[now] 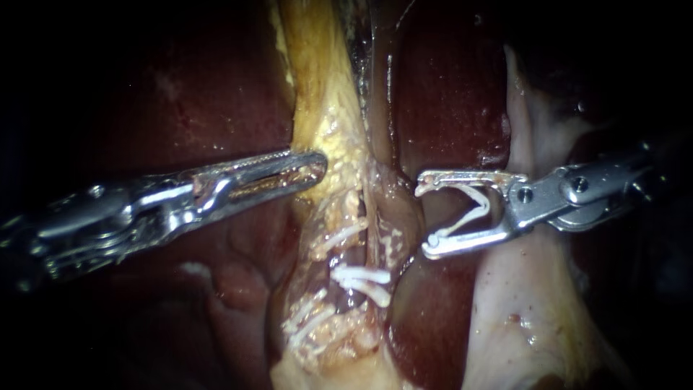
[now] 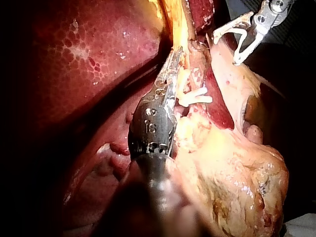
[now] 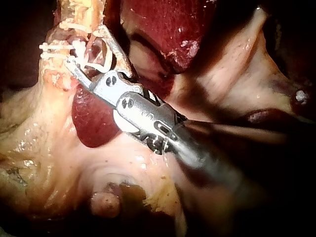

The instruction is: Clipping third clip right tube

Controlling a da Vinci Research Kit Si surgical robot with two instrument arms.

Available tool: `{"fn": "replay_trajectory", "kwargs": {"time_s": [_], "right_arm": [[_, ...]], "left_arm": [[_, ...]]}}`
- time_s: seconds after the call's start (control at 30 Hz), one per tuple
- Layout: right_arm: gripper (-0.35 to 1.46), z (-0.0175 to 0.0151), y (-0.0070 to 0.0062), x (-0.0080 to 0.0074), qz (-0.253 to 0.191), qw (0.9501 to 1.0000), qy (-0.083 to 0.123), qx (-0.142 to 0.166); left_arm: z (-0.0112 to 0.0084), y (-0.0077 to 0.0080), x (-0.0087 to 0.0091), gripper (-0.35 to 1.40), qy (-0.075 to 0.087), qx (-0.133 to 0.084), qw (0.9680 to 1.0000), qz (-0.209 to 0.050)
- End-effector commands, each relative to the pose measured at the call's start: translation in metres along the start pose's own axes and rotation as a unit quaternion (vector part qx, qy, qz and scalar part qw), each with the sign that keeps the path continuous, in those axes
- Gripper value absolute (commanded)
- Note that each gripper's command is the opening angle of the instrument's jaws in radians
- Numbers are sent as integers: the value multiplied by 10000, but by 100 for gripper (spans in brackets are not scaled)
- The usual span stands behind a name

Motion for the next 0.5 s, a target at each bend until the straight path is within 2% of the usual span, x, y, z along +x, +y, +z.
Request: {"fn": "replay_trajectory", "kwargs": {"time_s": [0.03,0.13,0.23,0.3,0.5], "right_arm": [[60,4,-2,-3,95,10000,-3,-6],[60,16,-6,-16,705,9975,6,2],[60,31,-9,-34,1146,9934,14,58],[60,44,-11,-49,1483,9889,13,89],[60,76,-6,-84,1973,9802,-12,152]], "left_arm": [[-1,0,-1,-35,4,7,10000,-1],[-13,3,-8,-35,43,62,10000,-8],[-36,6,-20,-35,19,2,10000,-28],[-55,8,-29,-35,-75,-26,10000,-56],[-101,9,-46,-35,-275,-55,9996,-103]]}}
